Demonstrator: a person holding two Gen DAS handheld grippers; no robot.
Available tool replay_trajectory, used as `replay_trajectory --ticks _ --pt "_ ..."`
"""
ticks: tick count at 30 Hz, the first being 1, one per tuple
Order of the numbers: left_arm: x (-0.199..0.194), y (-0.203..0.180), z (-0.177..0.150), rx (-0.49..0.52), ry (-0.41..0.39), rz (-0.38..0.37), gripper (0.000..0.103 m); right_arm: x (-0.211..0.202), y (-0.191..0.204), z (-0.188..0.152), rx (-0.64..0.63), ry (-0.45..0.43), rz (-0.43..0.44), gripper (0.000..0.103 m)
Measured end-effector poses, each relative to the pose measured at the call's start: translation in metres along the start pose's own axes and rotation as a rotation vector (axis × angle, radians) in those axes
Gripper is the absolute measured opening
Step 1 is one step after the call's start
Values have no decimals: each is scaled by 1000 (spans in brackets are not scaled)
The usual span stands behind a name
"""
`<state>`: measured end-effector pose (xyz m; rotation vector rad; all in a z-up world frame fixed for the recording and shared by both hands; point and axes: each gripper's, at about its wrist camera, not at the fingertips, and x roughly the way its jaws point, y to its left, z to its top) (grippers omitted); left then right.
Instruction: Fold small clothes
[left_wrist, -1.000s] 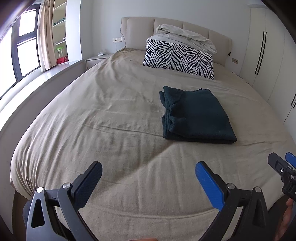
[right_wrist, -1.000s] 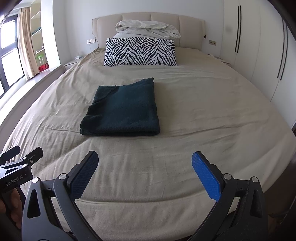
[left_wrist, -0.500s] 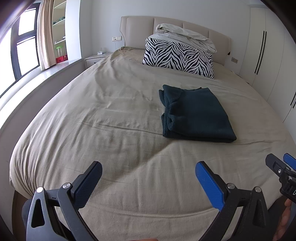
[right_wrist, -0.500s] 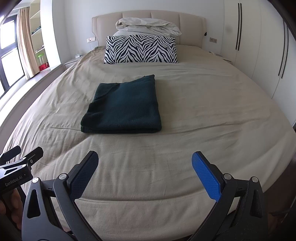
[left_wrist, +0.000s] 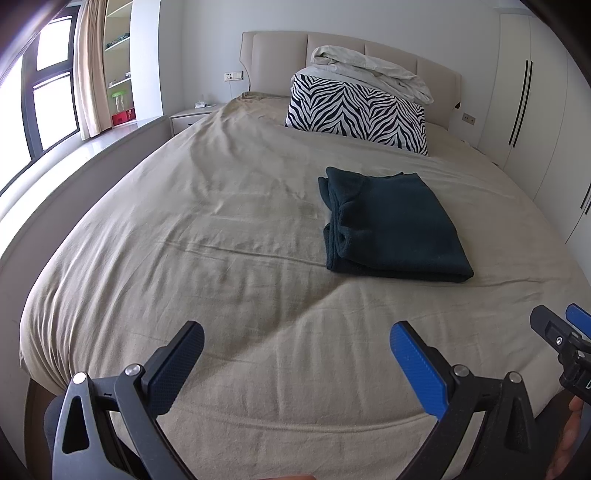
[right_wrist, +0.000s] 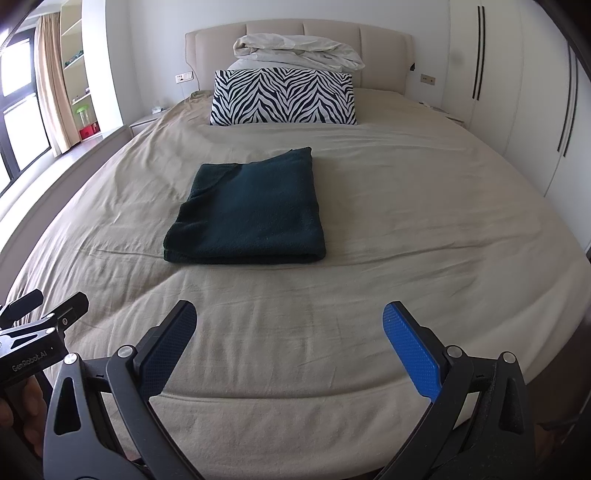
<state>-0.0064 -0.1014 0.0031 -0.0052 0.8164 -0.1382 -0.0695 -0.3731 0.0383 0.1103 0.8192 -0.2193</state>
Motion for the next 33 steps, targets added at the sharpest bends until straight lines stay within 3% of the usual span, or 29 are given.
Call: replay_trajectory --ticks 33 --pt "-7 15 2 -10 -14 -6 103 -4 29 -9 -39 22 46 103"
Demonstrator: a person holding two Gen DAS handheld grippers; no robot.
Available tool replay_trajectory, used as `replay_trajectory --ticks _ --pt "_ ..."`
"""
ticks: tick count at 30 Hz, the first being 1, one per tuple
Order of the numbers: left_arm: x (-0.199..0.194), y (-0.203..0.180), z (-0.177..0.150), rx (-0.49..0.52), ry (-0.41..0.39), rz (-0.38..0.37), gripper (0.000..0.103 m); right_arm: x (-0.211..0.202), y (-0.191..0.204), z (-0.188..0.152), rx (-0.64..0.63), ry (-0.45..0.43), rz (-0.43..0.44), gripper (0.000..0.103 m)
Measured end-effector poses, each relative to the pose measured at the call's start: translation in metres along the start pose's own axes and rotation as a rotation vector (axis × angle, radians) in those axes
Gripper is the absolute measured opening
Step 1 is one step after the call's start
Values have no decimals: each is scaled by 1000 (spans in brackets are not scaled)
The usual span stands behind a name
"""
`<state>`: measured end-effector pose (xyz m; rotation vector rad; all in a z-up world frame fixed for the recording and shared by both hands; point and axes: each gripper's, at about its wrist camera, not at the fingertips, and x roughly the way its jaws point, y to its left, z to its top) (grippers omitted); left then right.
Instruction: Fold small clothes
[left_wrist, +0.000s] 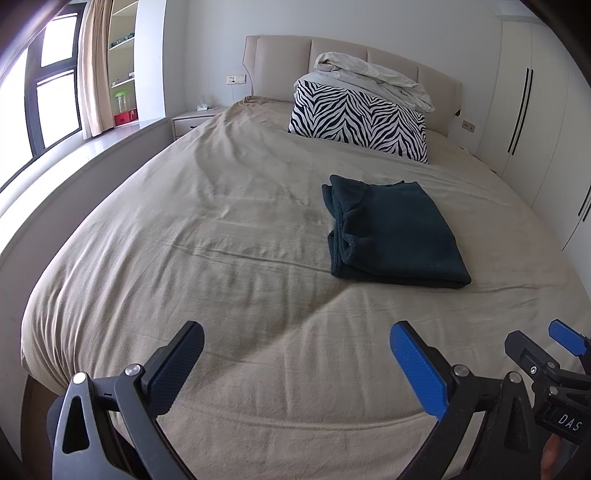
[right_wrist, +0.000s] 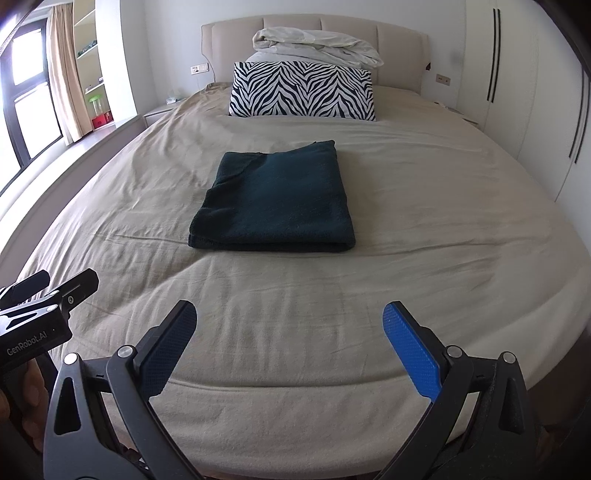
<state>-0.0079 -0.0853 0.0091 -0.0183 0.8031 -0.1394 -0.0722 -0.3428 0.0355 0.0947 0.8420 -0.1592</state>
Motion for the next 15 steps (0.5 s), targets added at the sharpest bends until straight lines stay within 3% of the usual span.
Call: replay_trajectory --ticks 15 --pt "-3 -5 -4 25 3 10 103 0 -5 -6 18 7 10 103"
